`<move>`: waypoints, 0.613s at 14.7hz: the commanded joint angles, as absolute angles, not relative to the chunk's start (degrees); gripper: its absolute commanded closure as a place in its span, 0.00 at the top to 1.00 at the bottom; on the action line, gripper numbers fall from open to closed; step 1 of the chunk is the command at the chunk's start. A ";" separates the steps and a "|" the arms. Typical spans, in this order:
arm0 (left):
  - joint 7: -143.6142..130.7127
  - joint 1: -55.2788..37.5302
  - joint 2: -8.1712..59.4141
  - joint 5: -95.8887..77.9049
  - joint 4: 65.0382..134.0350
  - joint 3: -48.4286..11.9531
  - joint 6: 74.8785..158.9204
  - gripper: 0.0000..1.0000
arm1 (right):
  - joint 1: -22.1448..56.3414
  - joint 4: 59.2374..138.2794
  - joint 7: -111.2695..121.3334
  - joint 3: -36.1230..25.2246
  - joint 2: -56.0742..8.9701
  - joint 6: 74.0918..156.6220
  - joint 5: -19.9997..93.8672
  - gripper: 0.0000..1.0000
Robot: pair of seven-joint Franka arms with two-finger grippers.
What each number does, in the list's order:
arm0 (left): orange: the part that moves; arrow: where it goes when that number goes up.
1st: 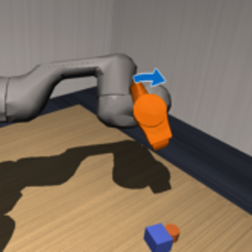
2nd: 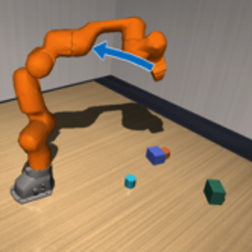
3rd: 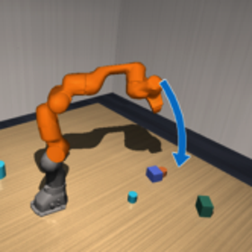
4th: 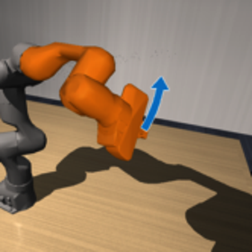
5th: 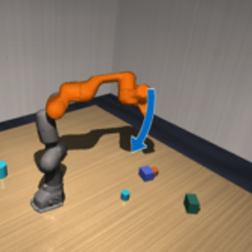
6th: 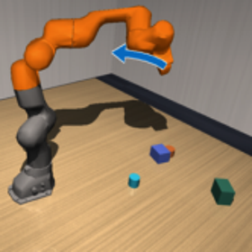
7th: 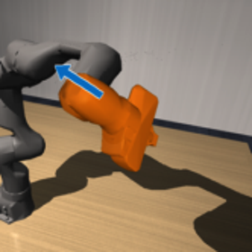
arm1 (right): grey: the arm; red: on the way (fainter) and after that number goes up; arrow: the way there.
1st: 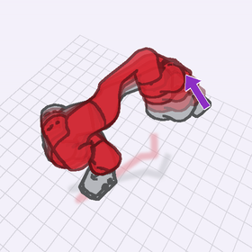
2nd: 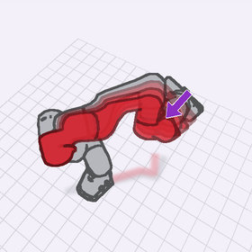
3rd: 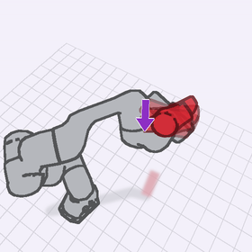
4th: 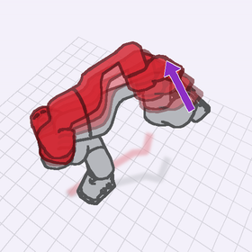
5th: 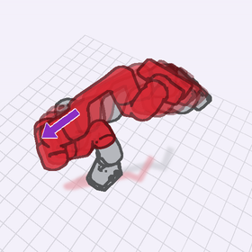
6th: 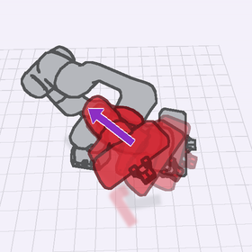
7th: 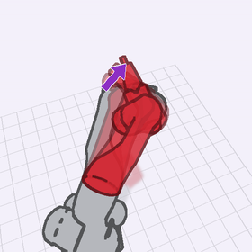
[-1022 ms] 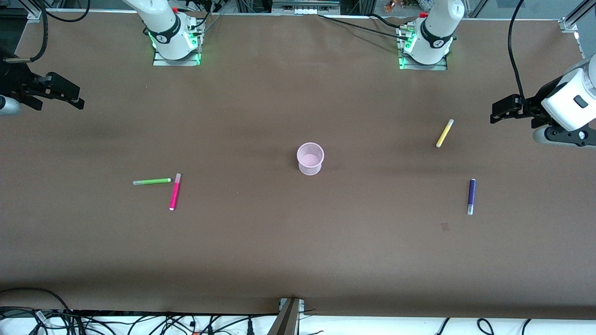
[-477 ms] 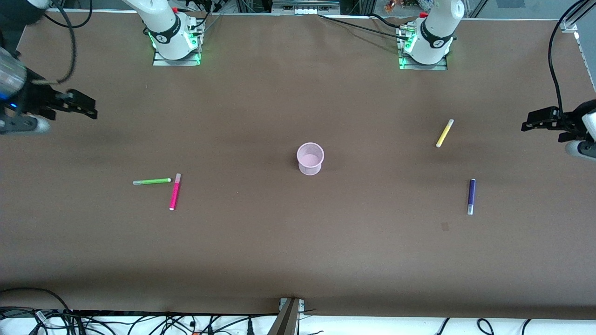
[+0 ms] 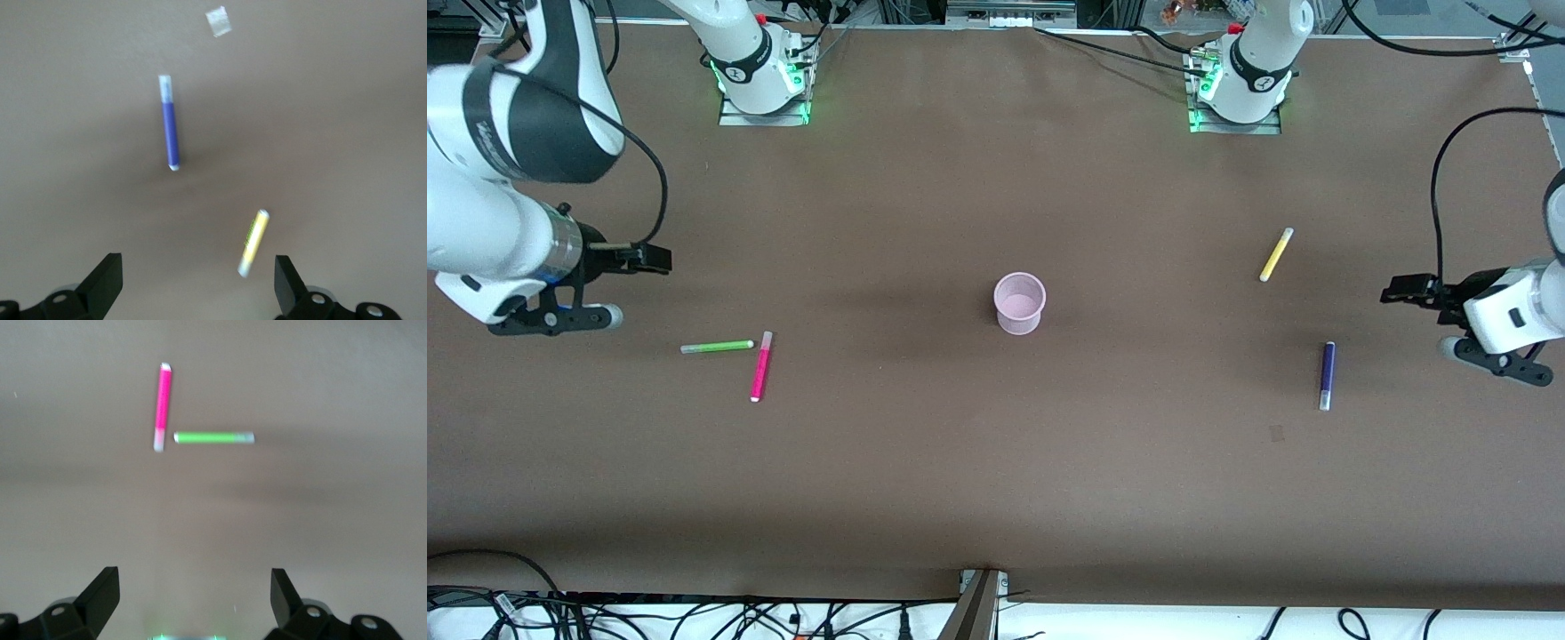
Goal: Organize pens into pink holder with both arms
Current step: 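Reach the right gripper to the magenta marker while the left reaches the blue, then close the right gripper on magenta marker while the left grips blue marker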
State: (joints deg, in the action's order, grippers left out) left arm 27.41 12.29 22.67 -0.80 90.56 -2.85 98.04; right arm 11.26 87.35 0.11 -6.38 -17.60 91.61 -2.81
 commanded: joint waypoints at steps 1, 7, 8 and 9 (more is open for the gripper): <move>30.32 13.01 22.58 -1.06 97.89 -3.16 107.72 1.00 | 11.43 86.05 -0.35 -6.59 -24.15 96.66 -0.36 1.00; 30.76 12.92 29.34 -1.05 100.63 -3.16 117.94 1.00 | 10.72 80.01 -0.18 -6.68 -37.50 108.09 3.34 1.00; 30.67 12.92 30.31 -1.05 100.63 -3.16 119.17 1.00 | 10.64 77.28 -0.09 -6.77 -40.14 109.06 3.60 1.00; 30.76 12.92 31.37 -1.05 100.63 -3.16 120.14 1.00 | 10.55 74.91 0.09 -6.77 -41.91 109.25 5.26 1.00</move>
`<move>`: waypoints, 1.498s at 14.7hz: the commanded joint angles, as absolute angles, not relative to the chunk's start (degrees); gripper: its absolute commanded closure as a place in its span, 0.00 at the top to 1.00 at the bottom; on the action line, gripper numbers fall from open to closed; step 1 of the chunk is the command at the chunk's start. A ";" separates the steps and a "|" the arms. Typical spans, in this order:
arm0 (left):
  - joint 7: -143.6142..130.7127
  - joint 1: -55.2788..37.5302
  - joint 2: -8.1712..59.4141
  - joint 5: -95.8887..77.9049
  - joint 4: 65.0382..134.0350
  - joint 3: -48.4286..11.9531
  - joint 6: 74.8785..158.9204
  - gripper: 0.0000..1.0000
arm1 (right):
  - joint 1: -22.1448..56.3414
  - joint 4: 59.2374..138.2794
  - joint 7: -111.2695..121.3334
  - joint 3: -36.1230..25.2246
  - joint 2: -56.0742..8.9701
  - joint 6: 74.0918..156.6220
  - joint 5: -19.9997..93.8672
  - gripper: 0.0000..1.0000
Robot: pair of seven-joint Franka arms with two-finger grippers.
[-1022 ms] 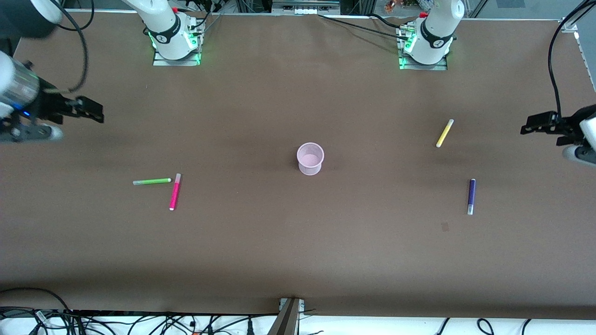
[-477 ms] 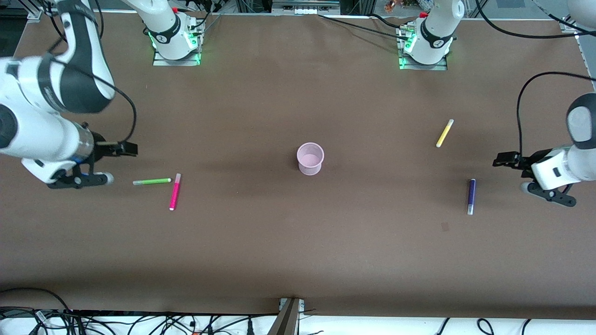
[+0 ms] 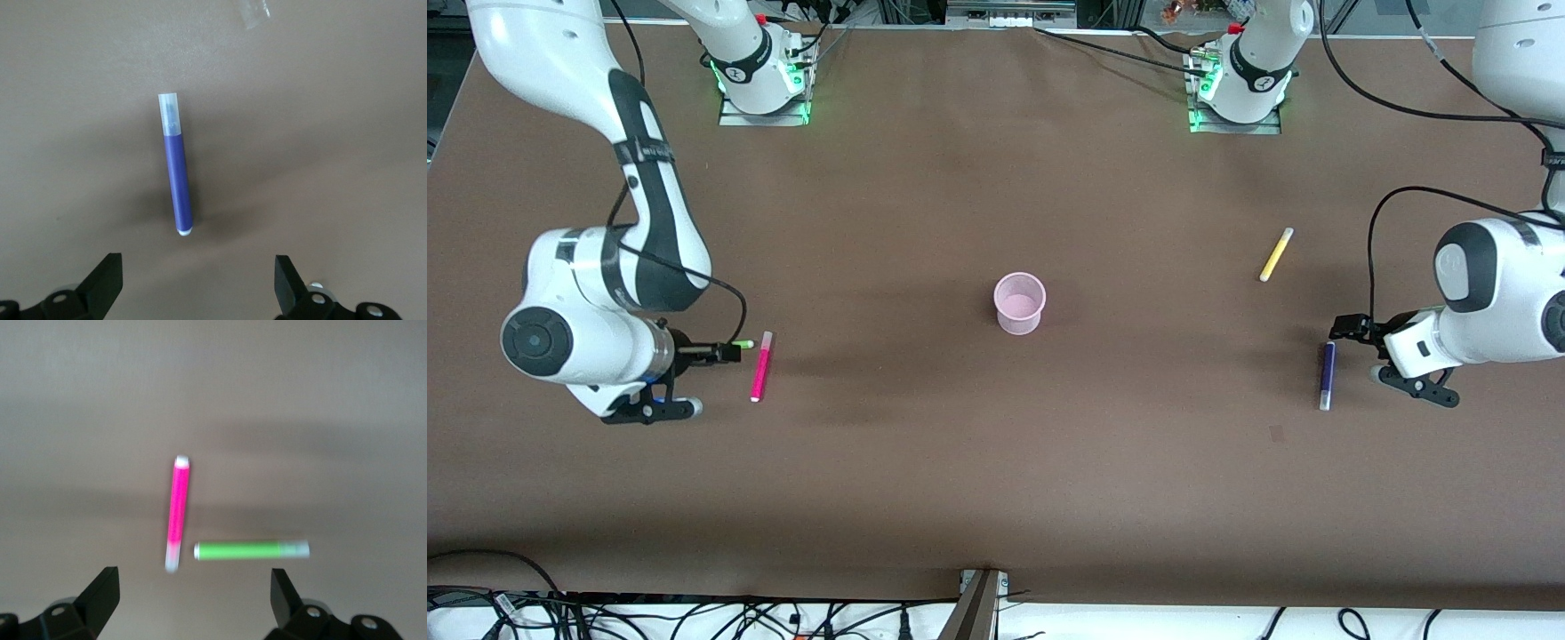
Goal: Organize pens into pink holder with both arms
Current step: 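Close the right gripper on magenta marker while the left grips blue marker, then lift the magenta marker upright with the right gripper while the left lifts blue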
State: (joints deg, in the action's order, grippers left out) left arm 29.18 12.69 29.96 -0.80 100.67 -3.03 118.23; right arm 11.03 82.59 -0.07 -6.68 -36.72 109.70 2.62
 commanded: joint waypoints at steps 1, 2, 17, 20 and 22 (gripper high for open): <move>31.02 12.92 32.07 -0.79 100.63 -3.16 120.67 0.99 | 10.11 73.40 0.17 -6.94 -43.58 109.51 7.45 1.00; 31.46 13.01 32.60 -0.09 100.63 -3.16 121.11 0.98 | 9.06 73.21 0.52 -6.94 -44.55 110.56 8.78 1.00; 33.40 14.94 34.55 0.18 105.73 -3.78 132.55 0.71 | 10.29 76.20 0.61 -6.86 -49.48 116.36 10.55 0.87; 33.22 14.94 33.40 0.18 105.73 -3.69 130.51 0.65 | 10.55 78.83 0.62 -6.86 -49.04 118.12 10.81 0.80; 33.48 14.94 33.57 0.18 105.73 -3.69 130.69 0.58 | 10.55 78.93 0.53 -6.86 -49.04 118.12 10.99 0.80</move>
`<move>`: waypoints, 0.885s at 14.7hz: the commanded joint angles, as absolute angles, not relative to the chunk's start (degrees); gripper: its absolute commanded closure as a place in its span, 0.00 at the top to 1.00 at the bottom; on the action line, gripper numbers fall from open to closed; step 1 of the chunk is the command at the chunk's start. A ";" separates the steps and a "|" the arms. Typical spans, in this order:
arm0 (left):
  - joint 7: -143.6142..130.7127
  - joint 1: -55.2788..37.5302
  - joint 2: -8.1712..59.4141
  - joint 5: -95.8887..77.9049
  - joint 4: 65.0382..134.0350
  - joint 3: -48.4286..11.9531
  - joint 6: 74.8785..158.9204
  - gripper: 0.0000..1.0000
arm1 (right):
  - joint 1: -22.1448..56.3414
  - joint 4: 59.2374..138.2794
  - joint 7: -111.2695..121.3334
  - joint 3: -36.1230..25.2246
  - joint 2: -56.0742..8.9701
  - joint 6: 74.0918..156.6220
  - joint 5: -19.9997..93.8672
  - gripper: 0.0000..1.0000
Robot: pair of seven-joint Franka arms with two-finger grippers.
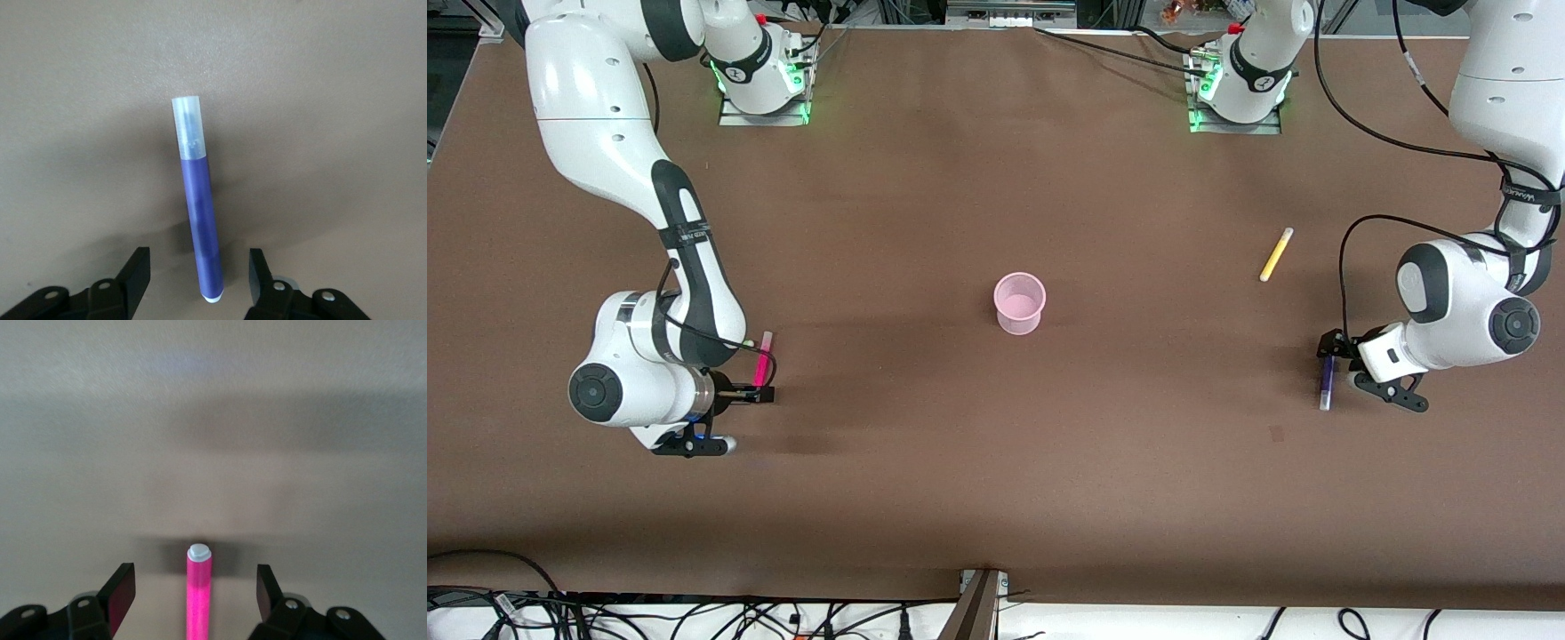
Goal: Organize pens into pink holder with both arms
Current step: 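Lift the magenta marker upright with the right gripper while the left lifts blue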
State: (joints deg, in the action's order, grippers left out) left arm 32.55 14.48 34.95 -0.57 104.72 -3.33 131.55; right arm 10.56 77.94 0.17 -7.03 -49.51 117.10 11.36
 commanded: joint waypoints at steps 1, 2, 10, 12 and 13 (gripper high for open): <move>33.49 14.85 33.57 0.18 105.73 -3.69 130.69 0.54 | 10.72 79.10 0.53 -6.86 -49.04 118.39 10.99 0.79; 33.40 14.85 33.66 0.18 105.82 -3.69 130.78 0.52 | 10.81 79.10 0.53 -6.86 -49.04 118.65 10.90 0.77; 32.87 14.85 34.54 0.18 106.26 -3.69 130.96 0.44 | 10.63 79.10 0.35 -6.86 -49.13 118.74 10.99 0.60; 32.78 14.85 34.54 0.18 106.26 -3.69 130.96 0.39 | 10.72 79.28 0.18 -6.86 -49.22 118.83 10.99 0.54; 32.70 14.85 34.63 0.18 106.26 -3.69 130.96 0.39 | 10.72 79.28 0.18 -6.86 -49.22 118.83 10.99 0.51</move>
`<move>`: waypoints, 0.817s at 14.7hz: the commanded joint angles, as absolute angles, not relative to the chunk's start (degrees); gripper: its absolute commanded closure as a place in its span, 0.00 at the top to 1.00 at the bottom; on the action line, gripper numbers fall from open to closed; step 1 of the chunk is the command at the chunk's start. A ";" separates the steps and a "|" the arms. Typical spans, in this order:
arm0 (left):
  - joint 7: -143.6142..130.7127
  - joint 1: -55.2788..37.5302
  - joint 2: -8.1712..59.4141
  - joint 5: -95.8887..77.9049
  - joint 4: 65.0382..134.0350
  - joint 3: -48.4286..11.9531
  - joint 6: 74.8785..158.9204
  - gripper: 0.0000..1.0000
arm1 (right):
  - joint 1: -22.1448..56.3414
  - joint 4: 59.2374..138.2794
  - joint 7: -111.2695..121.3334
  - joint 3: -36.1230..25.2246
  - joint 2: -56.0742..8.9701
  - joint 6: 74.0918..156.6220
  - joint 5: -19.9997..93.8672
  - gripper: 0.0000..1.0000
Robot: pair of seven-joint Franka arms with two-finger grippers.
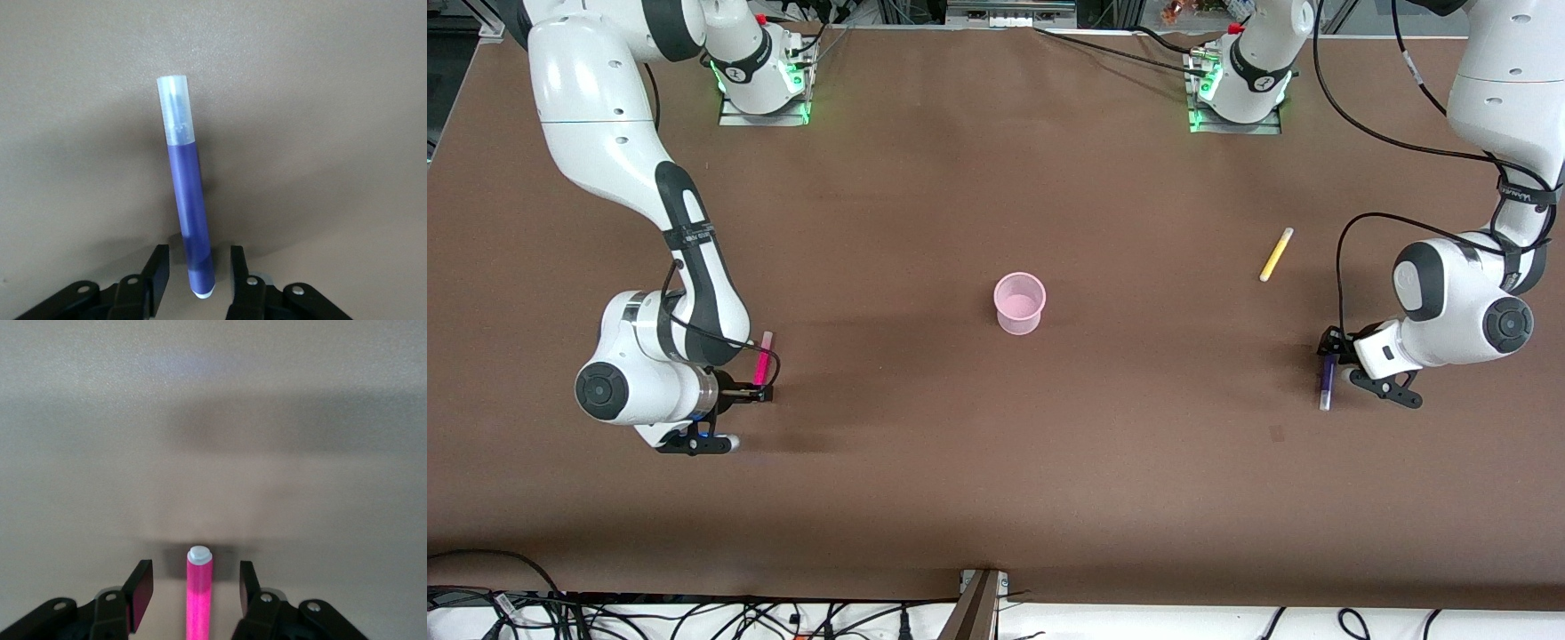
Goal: Organize pens into pink holder with both arms
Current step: 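Lift the magenta marker upright with the right gripper while the left lifts blue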
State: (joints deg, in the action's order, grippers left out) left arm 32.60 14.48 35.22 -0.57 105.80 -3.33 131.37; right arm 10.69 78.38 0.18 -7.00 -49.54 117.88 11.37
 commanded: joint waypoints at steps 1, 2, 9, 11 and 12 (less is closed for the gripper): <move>32.70 14.85 34.72 0.18 106.26 -3.69 131.04 0.39 | 10.72 79.28 0.18 -6.86 -49.22 118.83 10.99 0.47; 32.70 14.85 34.89 0.18 106.26 -3.69 131.13 0.39 | 10.72 79.28 0.18 -6.86 -49.22 118.83 10.99 0.44; 32.70 14.77 35.07 0.18 106.26 -3.69 131.13 0.39 | 10.72 80.06 0.09 -6.86 -49.22 119.88 11.07 0.37; 32.70 14.85 35.16 0.18 106.61 -3.69 131.39 0.38 | 10.72 80.33 -0.35 -6.86 -49.22 120.23 11.16 0.27; 32.70 14.85 35.16 0.18 106.79 -3.69 132.18 0.38 | 10.72 80.33 -0.44 -6.86 -49.22 120.32 11.34 0.18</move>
